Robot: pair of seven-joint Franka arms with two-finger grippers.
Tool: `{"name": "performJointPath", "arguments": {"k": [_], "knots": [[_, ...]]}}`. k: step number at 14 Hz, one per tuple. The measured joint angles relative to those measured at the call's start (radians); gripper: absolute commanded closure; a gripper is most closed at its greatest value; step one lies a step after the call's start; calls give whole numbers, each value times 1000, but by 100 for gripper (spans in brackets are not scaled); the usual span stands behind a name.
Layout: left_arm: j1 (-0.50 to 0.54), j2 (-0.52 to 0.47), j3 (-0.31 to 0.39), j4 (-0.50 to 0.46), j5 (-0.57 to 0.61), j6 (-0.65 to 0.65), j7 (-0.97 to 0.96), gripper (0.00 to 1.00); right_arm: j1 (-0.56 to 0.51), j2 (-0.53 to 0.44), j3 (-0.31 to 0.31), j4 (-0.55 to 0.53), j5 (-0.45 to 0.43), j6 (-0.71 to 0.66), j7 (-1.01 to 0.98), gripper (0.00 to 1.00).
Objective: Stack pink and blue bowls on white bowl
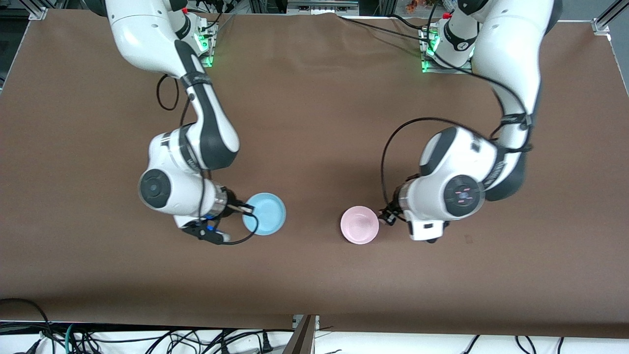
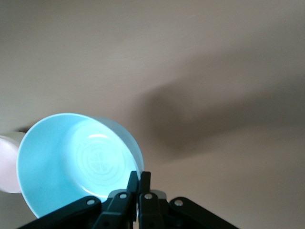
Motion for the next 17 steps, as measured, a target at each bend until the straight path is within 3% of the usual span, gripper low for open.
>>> {"name": "performJointPath", "arguments": {"k": [3, 8, 13, 15, 17], "knots": [[130, -87, 4, 26, -1, -114, 379, 21, 26, 32, 96, 1, 0, 183, 195, 100], [311, -204, 10, 28, 41, -178, 960, 20, 139, 152, 113, 103, 0, 434, 443, 100], [310, -290, 4, -14, 100, -220, 1092, 18, 200, 254, 114, 175, 0, 583, 538, 100], [310, -330, 3, -82, 101, -189, 1111, 18, 211, 267, 115, 179, 0, 606, 545, 100], [314, -402, 3, -215, 101, -92, 1116, 18, 226, 269, 116, 181, 0, 609, 548, 100]]}}
